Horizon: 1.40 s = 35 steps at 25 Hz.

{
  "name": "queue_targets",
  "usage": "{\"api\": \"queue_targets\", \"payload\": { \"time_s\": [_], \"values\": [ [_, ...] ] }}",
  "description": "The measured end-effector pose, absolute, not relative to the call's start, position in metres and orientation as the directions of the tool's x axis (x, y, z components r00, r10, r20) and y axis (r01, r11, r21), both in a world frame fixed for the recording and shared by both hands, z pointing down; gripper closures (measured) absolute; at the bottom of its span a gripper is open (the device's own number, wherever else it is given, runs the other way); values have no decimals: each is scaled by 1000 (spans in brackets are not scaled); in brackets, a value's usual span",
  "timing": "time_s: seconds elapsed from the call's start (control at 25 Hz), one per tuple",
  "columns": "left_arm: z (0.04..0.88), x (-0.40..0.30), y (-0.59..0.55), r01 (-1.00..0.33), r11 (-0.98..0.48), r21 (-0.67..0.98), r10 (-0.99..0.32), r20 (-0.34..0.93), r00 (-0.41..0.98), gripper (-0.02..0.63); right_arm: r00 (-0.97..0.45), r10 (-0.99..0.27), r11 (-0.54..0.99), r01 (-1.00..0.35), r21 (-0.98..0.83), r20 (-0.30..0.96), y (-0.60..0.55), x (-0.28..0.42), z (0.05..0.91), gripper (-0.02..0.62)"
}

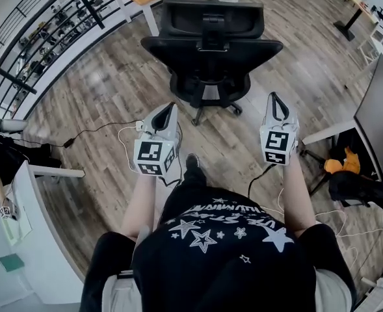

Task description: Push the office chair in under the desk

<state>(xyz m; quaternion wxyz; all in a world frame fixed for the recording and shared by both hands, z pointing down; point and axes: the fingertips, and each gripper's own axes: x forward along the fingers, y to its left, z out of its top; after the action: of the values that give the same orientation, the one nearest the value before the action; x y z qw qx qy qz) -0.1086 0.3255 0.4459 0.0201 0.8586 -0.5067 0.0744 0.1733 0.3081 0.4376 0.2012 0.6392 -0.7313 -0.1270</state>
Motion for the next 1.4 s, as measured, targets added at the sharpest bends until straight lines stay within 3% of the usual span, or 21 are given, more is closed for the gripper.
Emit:
{"api": "queue_targets", "payload": {
  "time_s": [0.12,0.16,0.32,0.44,0.6,0.68,0.8,1.4],
  "values": [
    [444,-112,300,-864,-496,-86,-866,126,485,589,-92,-987,143,-873,467,130,287,169,435,550],
    [442,-113,292,-860,-501,-96,-864,122,489,536,-88,-988,138,-868,476,127,280,168,433,543],
    [437,-119,259,-859,-490,-146,-872,99,480,455,-71,-990,124,-860,494,126,252,165,433,486],
    [436,-123,239,-861,-478,-174,-878,86,470,332,-65,-989,120,-871,477,130,232,165,435,441],
    [439,-129,215,-860,-470,-202,-883,105,458,247,-48,-986,117,-878,464,160,211,168,438,323],
    [440,-129,204,-850,-475,-230,-880,115,461,229,-35,-983,118,-874,471,180,202,169,439,255],
    [437,-131,188,-840,-466,-279,-884,113,453,221,-5,-979,107,-865,491,206,190,172,441,219],
    [429,-141,128,-684,-485,-545,-861,158,484,213,100,-972,40,-821,569,213,140,164,428,210]
  ]
}}
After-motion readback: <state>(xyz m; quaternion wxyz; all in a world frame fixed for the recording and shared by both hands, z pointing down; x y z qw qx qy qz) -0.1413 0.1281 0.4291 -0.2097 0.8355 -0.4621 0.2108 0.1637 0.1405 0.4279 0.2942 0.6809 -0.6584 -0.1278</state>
